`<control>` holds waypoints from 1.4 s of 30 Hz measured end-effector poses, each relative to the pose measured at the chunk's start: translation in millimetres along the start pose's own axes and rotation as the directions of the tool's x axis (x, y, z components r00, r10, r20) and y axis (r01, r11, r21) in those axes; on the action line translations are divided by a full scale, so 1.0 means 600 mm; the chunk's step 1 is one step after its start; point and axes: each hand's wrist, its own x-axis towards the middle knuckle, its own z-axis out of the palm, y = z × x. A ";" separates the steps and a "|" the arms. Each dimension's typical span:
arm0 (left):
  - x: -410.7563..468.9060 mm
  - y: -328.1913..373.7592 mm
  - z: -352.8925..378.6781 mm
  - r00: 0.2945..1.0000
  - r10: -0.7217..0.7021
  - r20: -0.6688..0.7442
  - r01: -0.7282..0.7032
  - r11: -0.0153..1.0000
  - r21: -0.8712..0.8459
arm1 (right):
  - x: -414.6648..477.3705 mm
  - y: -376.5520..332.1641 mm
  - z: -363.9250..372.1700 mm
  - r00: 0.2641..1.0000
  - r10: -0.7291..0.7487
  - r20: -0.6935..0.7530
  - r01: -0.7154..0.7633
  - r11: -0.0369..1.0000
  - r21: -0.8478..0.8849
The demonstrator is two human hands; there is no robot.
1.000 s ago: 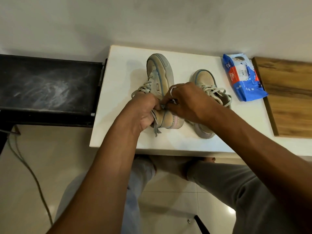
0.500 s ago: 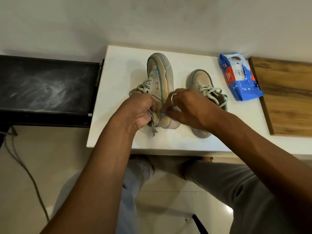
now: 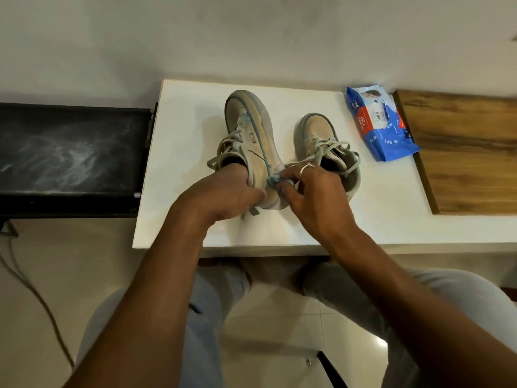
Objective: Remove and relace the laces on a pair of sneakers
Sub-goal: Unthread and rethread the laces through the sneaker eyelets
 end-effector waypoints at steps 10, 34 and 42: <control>0.009 -0.014 0.000 1.000 -0.010 -0.010 0.009 1.000 -0.020 | 0.018 -0.001 -0.002 0.999 -0.006 -0.050 0.008 0.999 0.054; 0.000 0.034 0.002 0.955 0.161 -0.251 -0.288 0.283 -0.915 | 0.068 -0.036 -0.021 0.911 -0.208 -0.357 0.260 0.960 0.105; 0.001 0.040 0.011 0.957 0.162 -0.240 -0.277 0.278 -0.920 | 0.078 -0.040 -0.037 0.896 -0.155 -0.417 0.219 0.970 0.109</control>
